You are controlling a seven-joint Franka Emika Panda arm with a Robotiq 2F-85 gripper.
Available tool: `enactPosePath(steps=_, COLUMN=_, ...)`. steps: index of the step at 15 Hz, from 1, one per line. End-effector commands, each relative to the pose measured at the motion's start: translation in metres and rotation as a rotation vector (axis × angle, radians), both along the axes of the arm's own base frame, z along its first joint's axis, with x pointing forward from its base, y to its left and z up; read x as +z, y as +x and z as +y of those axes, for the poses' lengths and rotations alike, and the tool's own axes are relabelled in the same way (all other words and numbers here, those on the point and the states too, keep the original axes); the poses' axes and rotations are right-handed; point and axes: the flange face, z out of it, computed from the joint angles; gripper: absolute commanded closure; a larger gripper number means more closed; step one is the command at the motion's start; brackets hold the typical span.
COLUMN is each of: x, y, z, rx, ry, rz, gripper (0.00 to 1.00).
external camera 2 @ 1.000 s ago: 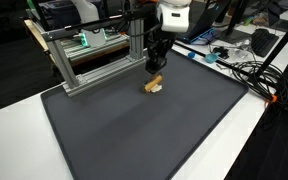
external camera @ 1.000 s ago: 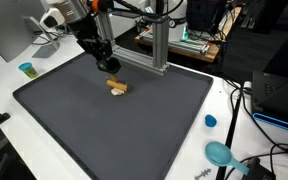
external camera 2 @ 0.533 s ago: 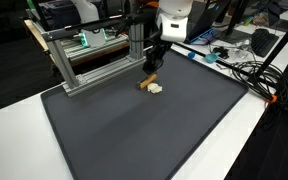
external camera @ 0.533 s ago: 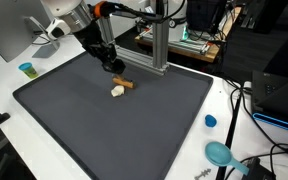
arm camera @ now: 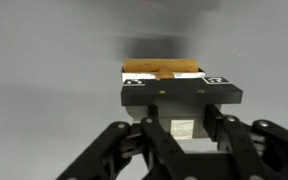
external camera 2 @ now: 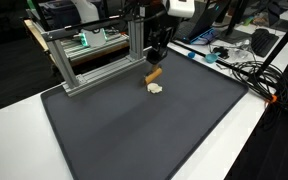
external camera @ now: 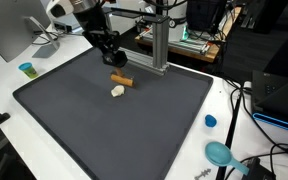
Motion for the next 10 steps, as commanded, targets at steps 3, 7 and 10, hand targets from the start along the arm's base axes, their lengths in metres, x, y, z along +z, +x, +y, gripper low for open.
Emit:
enactPosePath(steps=3, x=0.016, y=-0.024, z=0.013, rx=-0.062, ry=-0.123, rz=-0.134, gripper=0.79)
enactPosePath(steps=7, x=0.007, y=-0.035, z=0.018, rx=-0.162, ry=-0.084, rz=-0.243, gripper=0.79)
enactPosePath(steps=10, x=0.003, y=-0.047, z=0.008, rx=-0.216, ry=-0.052, rz=-0.29, gripper=0.79)
